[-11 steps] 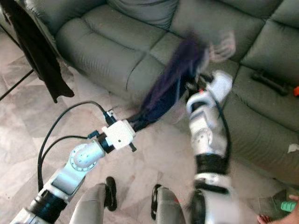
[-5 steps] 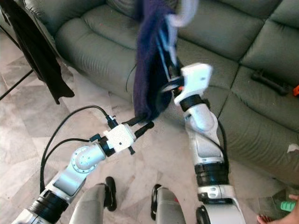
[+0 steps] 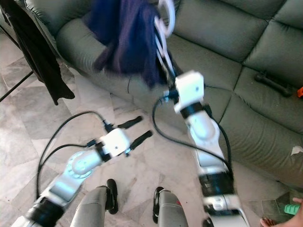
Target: Hang hanger
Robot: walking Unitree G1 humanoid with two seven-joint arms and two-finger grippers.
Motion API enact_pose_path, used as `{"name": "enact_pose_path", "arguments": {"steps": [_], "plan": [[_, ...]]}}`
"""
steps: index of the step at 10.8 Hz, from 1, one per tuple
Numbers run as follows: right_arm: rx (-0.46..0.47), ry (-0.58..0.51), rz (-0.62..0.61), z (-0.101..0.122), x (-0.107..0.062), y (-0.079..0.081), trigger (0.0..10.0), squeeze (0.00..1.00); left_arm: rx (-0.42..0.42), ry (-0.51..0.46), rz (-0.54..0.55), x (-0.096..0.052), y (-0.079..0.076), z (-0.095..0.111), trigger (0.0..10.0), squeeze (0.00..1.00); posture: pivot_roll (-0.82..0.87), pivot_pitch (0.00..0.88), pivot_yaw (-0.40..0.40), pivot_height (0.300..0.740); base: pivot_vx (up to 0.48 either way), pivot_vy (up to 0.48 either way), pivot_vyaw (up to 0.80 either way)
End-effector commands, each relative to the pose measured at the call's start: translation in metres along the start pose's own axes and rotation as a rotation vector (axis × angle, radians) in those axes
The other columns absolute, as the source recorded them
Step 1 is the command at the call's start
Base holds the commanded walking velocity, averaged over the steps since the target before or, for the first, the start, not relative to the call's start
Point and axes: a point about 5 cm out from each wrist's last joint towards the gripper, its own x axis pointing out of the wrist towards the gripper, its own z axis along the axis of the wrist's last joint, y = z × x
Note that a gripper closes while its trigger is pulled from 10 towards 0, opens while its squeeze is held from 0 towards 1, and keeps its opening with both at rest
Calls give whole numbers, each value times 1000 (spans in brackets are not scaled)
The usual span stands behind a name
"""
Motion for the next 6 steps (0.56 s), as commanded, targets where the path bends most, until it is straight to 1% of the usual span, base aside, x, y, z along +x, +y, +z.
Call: {"name": "enact_pose_path", "arguments": {"steps": [1, 2, 3, 4, 5, 6], "plan": [[-54, -26, 23, 1, -6, 2, 10000, 0, 21, 43, 31, -12, 5, -9, 10000, 1000, 0, 230, -47, 740, 0, 0, 0], [-59, -18, 94, -6, -20, 5, 10000, 0, 72, 94, 103, -29, 24, -19, 10000, 1000, 2, 231, -49, 740, 0, 0, 0], [21, -33, 221, -10, -39, 12, 10000, 0, 114, 29, 241, -41, 54, -8, 10000, 1000, 5, 231, -49, 740, 0, 0, 0], [70, -10, 269, -15, -51, 13, 10000, 0, 132, -1, 361, -45, 77, 2, 10000, 1000, 13, 228, -46, 740, 0, 0, 0], [78, 22, 316, -21, -58, 15, 10000, 0, 190, -18, 345, -47, 83, 6, 10000, 1000, 15, 227, -47, 740, 0, 0, 0], [63, 45, 387, -26, -67, 17, 10000, 0, 300, 23, 263, -58, 86, 4, 10000, 1000, 9, 219, -32, 740, 0, 0, 0]]}}
